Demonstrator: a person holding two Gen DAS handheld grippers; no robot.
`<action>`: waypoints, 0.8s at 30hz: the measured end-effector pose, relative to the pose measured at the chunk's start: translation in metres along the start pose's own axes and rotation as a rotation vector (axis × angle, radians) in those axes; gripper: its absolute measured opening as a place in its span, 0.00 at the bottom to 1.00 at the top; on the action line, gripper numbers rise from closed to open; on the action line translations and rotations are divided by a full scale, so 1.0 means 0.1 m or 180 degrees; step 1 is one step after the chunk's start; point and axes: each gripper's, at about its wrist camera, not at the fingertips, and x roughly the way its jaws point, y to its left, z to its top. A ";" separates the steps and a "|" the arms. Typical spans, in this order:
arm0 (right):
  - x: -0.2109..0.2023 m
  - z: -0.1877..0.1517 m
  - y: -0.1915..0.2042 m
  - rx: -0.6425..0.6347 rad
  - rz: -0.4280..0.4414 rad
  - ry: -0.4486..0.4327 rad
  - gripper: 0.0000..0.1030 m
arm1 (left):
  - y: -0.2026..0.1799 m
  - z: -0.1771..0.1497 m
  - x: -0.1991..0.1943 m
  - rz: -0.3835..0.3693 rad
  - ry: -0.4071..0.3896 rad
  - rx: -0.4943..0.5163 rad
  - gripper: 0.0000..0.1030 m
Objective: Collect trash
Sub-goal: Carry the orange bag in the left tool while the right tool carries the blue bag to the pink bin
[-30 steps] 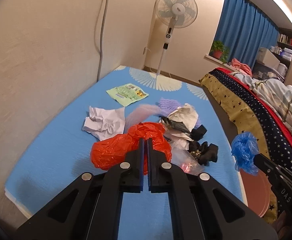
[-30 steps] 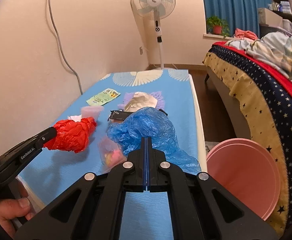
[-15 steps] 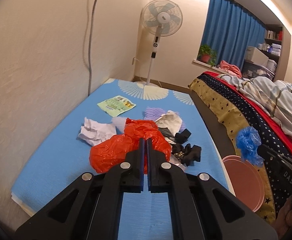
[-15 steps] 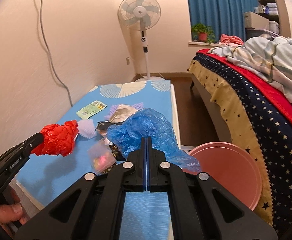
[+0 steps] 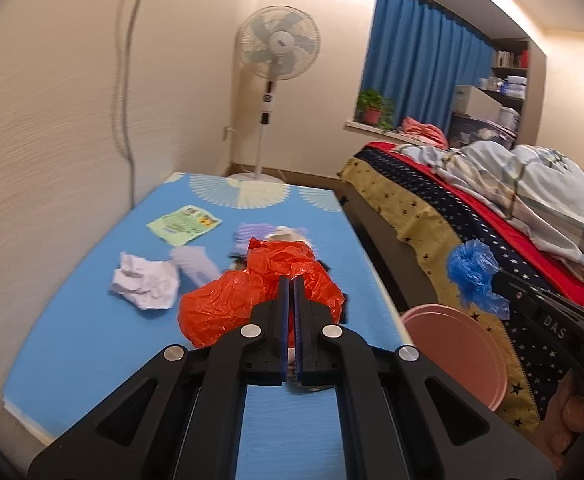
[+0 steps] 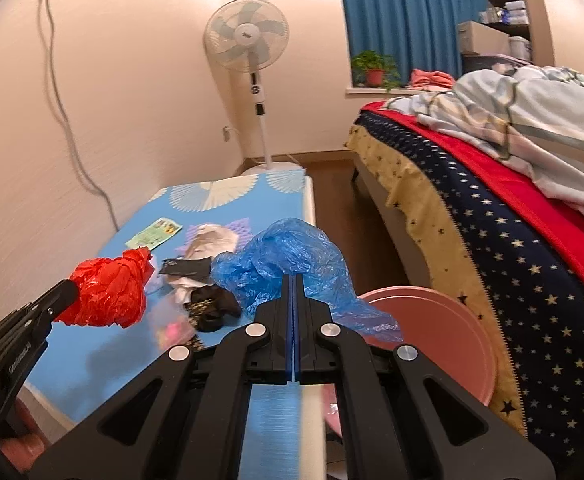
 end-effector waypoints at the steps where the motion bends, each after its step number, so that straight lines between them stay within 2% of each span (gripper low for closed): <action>1: -0.01 0.01 -0.05 0.0032 -0.0042 -0.0008 0.00 | -0.05 0.00 0.01 -0.0042 0.0001 0.0012 0.02; 16: -0.05 0.02 -0.79 0.0469 -0.0709 -0.0052 0.00 | -0.95 -0.15 0.45 -0.0830 0.0134 0.0254 0.02; 24: 0.06 -0.05 -0.91 0.0407 -0.0959 0.0006 0.00 | -1.33 -0.34 0.73 -0.1091 0.0345 0.0356 0.02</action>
